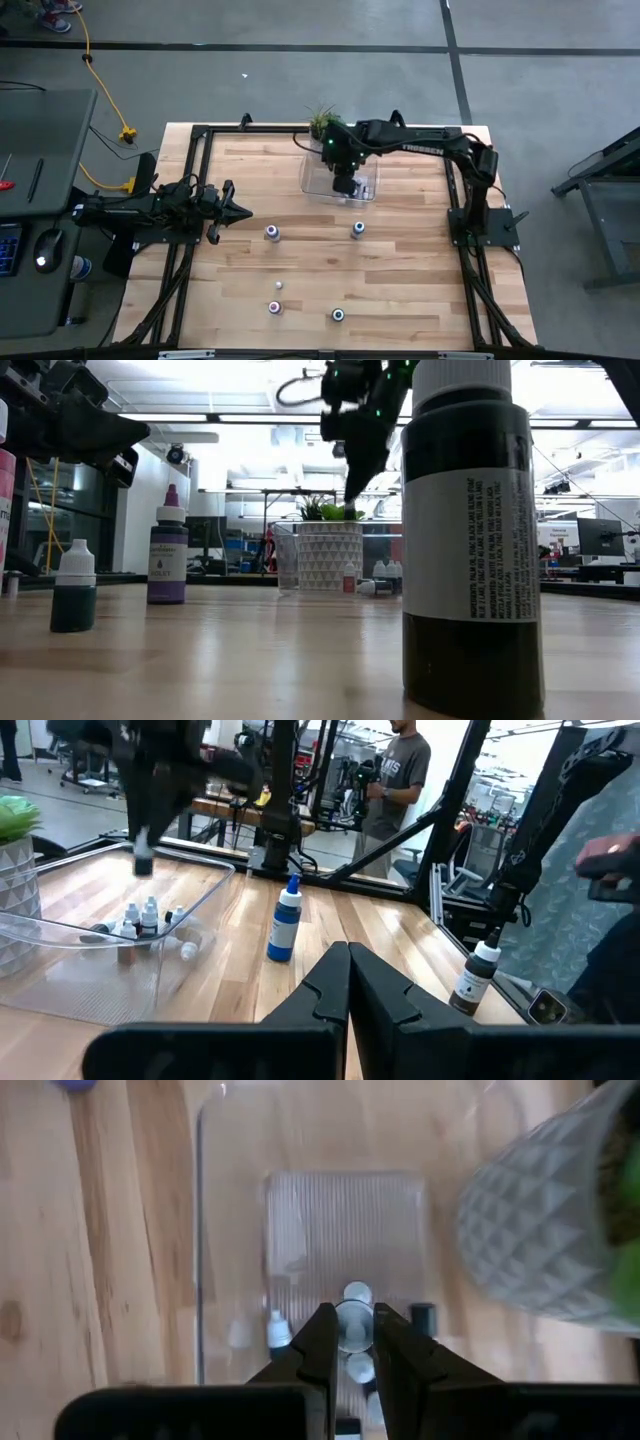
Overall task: Pick & Place food coloring
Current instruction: Put the small black food coloring bottle into the bin
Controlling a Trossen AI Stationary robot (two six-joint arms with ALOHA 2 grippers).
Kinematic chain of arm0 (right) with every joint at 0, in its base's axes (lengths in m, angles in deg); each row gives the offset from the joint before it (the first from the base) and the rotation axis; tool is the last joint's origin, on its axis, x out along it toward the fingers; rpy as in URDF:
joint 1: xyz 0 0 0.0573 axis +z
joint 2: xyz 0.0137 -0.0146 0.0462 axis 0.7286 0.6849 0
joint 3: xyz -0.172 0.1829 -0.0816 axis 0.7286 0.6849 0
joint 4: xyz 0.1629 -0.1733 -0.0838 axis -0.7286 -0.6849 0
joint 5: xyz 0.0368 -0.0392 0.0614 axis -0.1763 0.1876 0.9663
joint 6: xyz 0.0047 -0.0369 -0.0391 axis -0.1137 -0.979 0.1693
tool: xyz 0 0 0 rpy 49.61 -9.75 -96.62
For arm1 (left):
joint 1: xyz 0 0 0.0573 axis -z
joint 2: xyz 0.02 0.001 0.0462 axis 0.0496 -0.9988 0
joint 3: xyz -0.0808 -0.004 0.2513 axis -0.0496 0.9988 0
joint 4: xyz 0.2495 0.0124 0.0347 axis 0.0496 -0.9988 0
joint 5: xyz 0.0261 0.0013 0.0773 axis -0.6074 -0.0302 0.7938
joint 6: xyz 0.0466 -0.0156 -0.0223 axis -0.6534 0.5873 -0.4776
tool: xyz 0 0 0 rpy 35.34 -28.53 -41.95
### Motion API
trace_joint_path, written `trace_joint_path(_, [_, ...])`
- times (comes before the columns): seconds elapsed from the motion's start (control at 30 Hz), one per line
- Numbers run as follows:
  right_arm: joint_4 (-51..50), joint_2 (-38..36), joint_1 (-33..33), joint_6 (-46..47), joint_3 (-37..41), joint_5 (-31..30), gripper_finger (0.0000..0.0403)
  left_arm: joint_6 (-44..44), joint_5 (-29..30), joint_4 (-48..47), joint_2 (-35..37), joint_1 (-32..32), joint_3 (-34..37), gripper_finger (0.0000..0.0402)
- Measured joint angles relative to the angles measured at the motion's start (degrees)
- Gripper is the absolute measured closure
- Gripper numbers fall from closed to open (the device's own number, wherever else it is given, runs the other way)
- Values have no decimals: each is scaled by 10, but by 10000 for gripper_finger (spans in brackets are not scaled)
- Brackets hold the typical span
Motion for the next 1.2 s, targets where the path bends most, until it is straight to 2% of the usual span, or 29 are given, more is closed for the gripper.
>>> trace_joint_path(0.47, [93, 1, -42, 77, 99, -14, 367, 0, 0, 0, 0, 0, 0, 401])
trace_joint_path(0.97, [104, 1, -44, 158, 118, -29, 367, 0, 0, 0, 0, 0, 0, 401])
trace_joint_path(1.2, [104, 1, -44, 164, 118, -29, 332, 0, 0, 0, 0, 0, 0, 401])
